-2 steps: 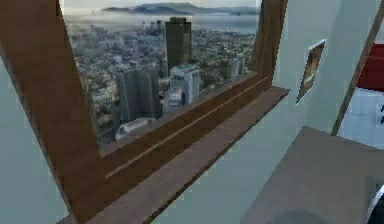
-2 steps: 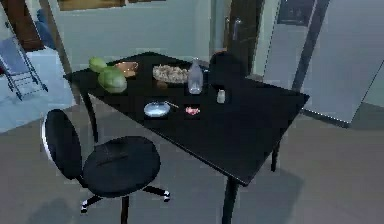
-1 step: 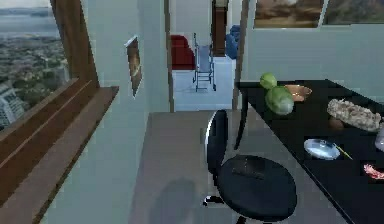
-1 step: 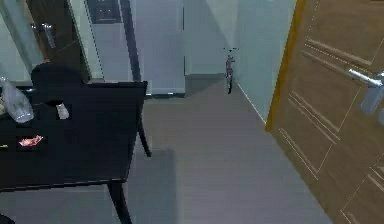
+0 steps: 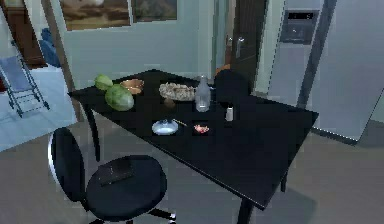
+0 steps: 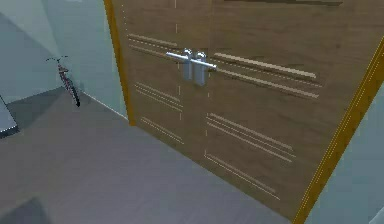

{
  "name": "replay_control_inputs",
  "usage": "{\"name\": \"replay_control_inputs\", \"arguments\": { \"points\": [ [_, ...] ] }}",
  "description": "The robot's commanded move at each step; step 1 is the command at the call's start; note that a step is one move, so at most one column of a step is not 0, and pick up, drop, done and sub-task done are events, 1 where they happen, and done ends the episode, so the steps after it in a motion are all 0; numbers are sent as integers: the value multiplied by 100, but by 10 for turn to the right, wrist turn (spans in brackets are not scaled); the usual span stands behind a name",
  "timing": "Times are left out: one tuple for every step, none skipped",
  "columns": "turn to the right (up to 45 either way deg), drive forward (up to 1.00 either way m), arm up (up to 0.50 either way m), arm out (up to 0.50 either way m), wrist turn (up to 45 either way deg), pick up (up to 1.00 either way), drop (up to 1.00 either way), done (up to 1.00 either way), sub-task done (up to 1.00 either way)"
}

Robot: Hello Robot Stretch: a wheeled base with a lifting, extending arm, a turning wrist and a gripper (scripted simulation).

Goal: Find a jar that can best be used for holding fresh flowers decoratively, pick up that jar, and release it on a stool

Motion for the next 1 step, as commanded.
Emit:
{"name": "replay_control_inputs", "arguments": {
  "points": [
    [90,0,0,0,0,0,0,0,0]
  ]
}}
